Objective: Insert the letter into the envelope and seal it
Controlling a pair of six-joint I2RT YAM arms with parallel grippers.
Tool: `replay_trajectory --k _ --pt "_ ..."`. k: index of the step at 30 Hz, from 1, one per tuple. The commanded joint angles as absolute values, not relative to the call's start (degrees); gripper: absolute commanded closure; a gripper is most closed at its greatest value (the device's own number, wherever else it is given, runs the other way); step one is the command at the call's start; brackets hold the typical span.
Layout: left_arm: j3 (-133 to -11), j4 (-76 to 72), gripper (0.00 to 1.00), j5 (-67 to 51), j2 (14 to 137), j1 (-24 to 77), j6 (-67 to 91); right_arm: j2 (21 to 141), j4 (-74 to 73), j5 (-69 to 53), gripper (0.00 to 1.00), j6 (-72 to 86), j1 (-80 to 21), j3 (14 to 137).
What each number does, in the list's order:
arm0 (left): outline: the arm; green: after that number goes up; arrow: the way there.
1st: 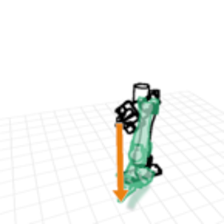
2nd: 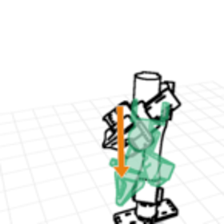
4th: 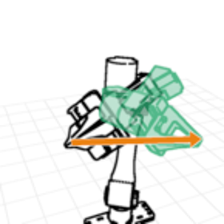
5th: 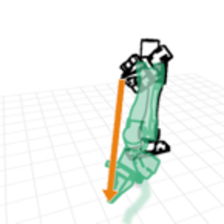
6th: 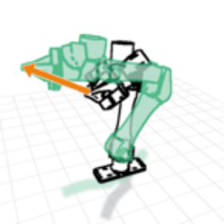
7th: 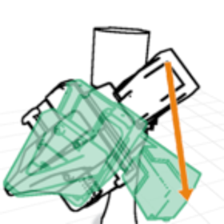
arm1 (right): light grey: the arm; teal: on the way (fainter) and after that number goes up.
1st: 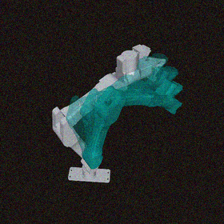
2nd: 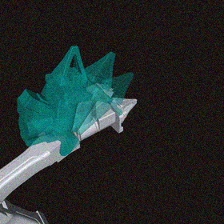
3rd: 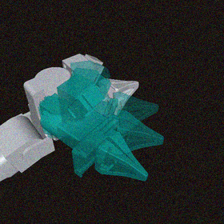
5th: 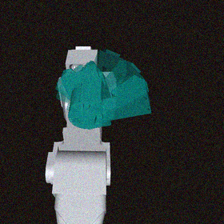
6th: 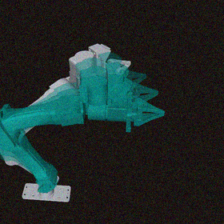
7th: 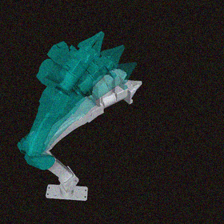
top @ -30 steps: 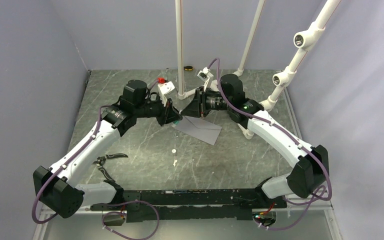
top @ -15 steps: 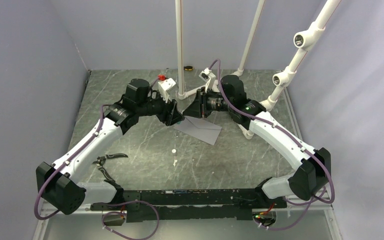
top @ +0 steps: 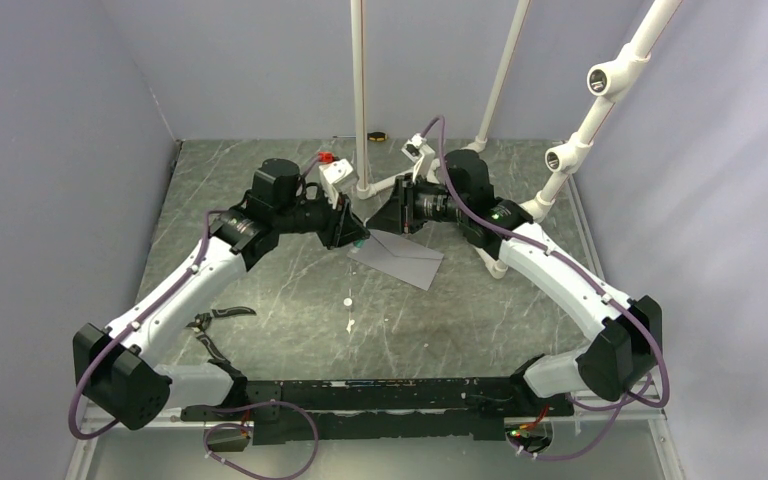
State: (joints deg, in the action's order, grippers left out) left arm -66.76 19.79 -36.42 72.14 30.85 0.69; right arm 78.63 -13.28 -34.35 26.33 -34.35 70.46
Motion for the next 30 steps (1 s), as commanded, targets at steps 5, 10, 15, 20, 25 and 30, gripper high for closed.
replay_trajectory --k 5,10,15,20,25,30 --pt "-64.6 13.3 0.66 -37.6 67.0 30.8 0.7 76.7 -9.8 -33.9 0.99 32.5 -32.1 70.8" --pt "-65.3 13.9 0.55 -37.7 68.3 30.8 0.9 77.3 -7.9 -39.1 0.99 33.5 -32.0 70.6" --pt "-66.2 15.1 0.48 -36.5 69.9 30.7 0.7 78.2 -8.1 -41.3 1.0 33.4 -32.0 70.6" --pt "-66.5 15.5 0.5 -36.9 70.4 30.7 0.7 78.7 -9.0 -41.4 1.0 33.3 -32.0 71.2" --pt "-67.2 17.0 0.6 -37.2 71.4 30.6 -1.8 74.3 -9.1 -41.6 1.0 33.8 -32.0 71.6" --pt "-67.8 18.6 0.58 -36.6 71.9 30.7 -2.2 80.0 -10.1 -40.9 1.0 34.2 -31.9 72.9"
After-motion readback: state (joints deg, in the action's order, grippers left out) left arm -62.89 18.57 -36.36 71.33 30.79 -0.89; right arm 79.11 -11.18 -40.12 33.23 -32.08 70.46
